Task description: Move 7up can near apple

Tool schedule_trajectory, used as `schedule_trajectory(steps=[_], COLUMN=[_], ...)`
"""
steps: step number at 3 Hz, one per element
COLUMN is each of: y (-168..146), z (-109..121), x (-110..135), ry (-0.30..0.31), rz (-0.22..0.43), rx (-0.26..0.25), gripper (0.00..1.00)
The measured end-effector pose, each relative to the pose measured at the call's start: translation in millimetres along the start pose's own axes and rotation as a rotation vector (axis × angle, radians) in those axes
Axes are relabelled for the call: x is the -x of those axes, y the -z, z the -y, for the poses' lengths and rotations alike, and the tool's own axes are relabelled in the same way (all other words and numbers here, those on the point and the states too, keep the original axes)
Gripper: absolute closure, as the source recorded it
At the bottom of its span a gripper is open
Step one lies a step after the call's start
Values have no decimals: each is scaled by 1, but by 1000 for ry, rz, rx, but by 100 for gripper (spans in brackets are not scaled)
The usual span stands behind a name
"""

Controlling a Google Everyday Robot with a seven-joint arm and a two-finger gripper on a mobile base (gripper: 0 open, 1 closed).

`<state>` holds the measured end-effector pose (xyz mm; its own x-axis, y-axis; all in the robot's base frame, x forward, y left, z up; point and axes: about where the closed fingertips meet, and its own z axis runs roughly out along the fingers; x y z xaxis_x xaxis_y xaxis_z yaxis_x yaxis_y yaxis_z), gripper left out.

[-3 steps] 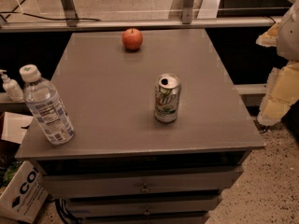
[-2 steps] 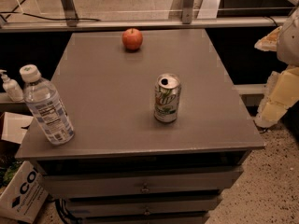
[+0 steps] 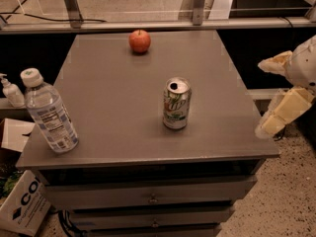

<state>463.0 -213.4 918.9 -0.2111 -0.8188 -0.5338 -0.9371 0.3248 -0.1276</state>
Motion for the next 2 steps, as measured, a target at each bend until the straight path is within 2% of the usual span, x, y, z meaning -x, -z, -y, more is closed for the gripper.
schedule_trajectory(steps=[1,2], y=[-23,-49], z=[-8,-28], x=[15,47], ry=[-3,12], rz=[137,285], rx=[52,121], gripper=[0,0])
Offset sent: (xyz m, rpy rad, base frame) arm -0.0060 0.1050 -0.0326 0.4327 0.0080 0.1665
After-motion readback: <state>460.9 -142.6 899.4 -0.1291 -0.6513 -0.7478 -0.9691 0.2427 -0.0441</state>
